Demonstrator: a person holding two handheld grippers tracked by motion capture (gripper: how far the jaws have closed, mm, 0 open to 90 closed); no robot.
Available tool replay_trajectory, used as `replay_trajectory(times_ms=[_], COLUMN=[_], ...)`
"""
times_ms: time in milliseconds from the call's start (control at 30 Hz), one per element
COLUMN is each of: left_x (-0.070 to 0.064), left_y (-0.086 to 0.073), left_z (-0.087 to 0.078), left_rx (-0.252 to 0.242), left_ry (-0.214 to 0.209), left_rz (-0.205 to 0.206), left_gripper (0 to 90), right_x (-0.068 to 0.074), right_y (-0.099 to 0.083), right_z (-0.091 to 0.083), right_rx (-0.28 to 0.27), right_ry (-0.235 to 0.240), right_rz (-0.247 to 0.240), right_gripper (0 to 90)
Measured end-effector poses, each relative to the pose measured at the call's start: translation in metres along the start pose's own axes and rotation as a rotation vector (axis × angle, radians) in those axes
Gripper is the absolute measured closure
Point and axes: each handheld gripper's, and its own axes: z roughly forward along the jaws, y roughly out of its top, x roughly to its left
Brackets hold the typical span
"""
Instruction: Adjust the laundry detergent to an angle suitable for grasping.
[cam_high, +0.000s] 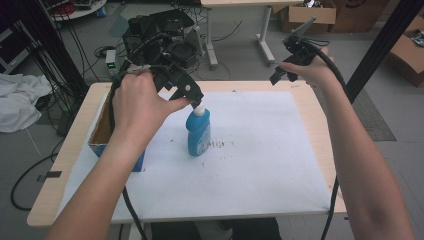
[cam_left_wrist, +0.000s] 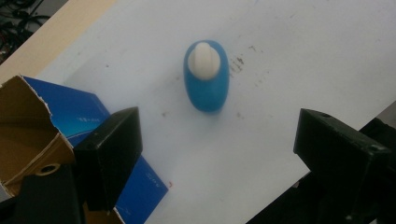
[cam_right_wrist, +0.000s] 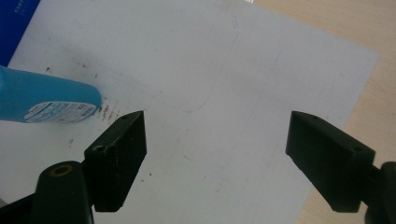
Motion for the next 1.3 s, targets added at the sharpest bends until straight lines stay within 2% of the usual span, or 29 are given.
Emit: replay_trajectory(times_ms=[567, 1300], left_x=[0.0006, 0.0042], left_y=[0.0017, 0.0016], left_z=[-0.0008, 0.0027], left_rx=[0.014, 0.023], left_ry=[0.000, 0.011], left_rz=[-0.015, -0.023], left_gripper=[16.3, 16.3], right_x=[-0.0049, -0.0056], right_y=[-0.0055, -0.0070], right_z=[-0.0073, -0.0015], right_rx=[-0.019, -0.015], right_ry=[0.000, -0.001], right_rz=[0.002, -0.002], right_gripper=[20.5, 20.6])
